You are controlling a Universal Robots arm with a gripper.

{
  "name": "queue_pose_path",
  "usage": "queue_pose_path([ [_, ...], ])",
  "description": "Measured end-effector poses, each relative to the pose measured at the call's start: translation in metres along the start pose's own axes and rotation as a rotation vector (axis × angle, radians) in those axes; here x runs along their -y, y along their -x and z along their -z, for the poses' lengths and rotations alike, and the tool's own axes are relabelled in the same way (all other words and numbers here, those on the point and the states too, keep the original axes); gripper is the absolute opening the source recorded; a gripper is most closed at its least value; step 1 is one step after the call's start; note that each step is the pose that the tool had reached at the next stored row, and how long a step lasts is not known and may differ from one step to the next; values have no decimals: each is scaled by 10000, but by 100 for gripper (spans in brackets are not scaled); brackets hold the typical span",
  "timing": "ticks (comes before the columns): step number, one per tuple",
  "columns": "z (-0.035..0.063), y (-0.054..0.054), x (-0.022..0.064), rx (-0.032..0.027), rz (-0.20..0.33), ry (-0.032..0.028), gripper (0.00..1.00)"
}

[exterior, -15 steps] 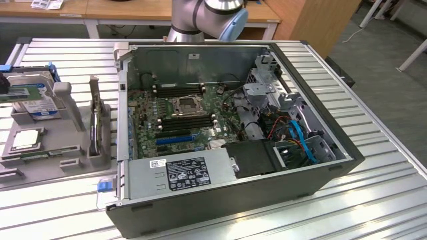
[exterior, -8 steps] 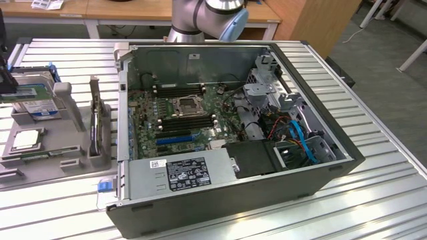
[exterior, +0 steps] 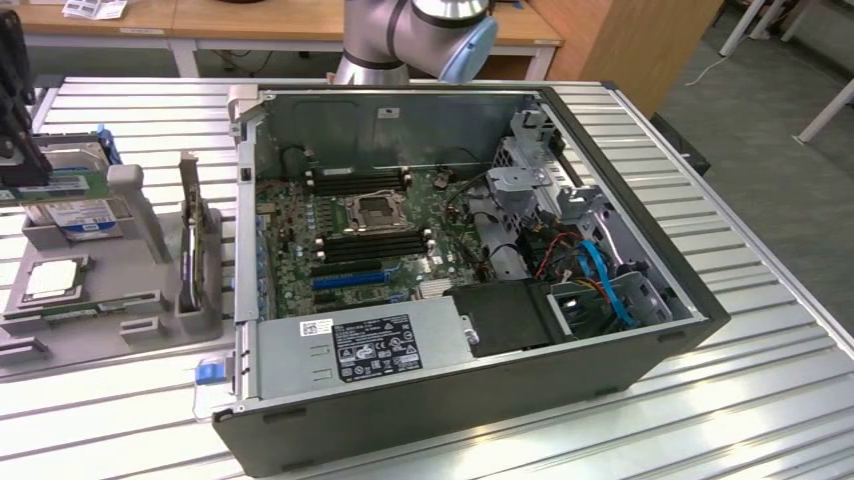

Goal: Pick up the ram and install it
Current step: 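Pick up the ram and move it above insertion slot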

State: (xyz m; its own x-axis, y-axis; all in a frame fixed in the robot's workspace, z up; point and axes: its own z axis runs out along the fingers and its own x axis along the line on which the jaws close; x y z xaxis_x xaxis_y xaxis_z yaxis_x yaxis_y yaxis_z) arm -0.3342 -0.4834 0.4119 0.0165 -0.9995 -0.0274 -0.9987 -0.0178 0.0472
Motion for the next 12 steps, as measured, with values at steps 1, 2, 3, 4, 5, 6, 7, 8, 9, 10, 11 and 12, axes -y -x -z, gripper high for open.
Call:
queue_pose_path([
  [1, 0, 0, 13, 0, 0, 2, 12],
  [2, 2, -1, 28, 0, -1, 4, 12],
  [3, 2, -1, 52, 0, -1, 3, 12],
  [4, 3, -1, 73, 1, 0, 3, 12],
  [5, 4, -2, 90, 0, 0, 4, 12],
  [6, 5, -2, 106, 1, 0, 5, 12],
  [7, 5, -3, 121, 1, 0, 7, 12],
  [8, 6, -3, 134, 0, 1, 10, 12],
  [9, 7, -4, 148, 1, 1, 12, 12],
  [10, 8, -4, 162, 0, 0, 14, 12],
  [11, 8, -4, 176, 0, 1, 16, 12],
  [12, 9, -5, 192, 1, 0, 18, 12],
])
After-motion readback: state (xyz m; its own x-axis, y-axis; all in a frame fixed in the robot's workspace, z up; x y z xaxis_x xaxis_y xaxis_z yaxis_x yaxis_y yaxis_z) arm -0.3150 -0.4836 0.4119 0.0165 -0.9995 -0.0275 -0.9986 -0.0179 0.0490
